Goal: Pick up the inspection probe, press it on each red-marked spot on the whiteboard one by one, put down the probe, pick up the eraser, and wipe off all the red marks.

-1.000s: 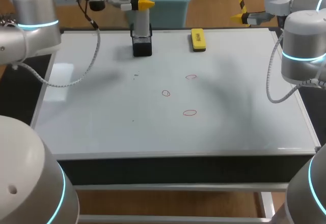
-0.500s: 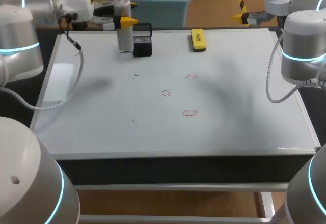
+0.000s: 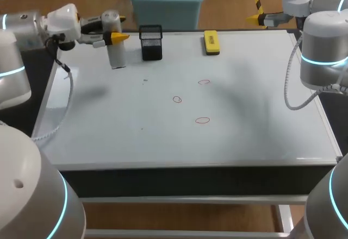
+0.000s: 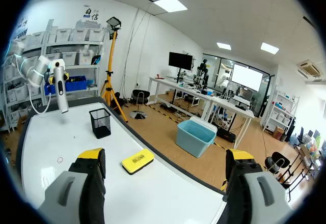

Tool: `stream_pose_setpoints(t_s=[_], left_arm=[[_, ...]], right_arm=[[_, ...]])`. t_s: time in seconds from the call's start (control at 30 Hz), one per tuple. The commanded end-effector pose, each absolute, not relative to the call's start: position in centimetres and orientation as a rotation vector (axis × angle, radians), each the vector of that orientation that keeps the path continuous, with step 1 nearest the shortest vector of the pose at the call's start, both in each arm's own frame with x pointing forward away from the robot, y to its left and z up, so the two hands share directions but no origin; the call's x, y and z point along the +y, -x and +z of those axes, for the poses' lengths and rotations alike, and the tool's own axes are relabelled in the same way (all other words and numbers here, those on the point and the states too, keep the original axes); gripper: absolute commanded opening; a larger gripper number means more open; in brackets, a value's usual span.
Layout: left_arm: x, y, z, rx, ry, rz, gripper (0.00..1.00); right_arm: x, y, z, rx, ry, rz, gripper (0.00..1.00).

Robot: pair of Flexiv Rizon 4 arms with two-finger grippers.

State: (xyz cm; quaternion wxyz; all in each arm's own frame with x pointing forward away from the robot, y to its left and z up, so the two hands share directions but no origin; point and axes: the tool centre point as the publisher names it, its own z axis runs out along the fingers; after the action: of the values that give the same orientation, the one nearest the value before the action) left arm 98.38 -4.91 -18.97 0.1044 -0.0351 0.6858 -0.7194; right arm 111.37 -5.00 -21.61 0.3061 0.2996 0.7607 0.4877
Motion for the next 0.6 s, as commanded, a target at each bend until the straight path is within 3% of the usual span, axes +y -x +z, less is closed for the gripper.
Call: stream_pose_setpoints(t_s=[0.03,0.6], left_arm=[[-4.1,-97.9,-19.9,1.997,0.124,-2.113,0.0],[-1.6,-98.7,-22.6,2.004,0.211,-2.141,0.0]], right_arm=[[-5.0,-111.4,-21.6,2.013,-0.793,1.291,1.0],[-5.0,-111.4,-21.6,2.013,-0.793,1.291,1.0]])
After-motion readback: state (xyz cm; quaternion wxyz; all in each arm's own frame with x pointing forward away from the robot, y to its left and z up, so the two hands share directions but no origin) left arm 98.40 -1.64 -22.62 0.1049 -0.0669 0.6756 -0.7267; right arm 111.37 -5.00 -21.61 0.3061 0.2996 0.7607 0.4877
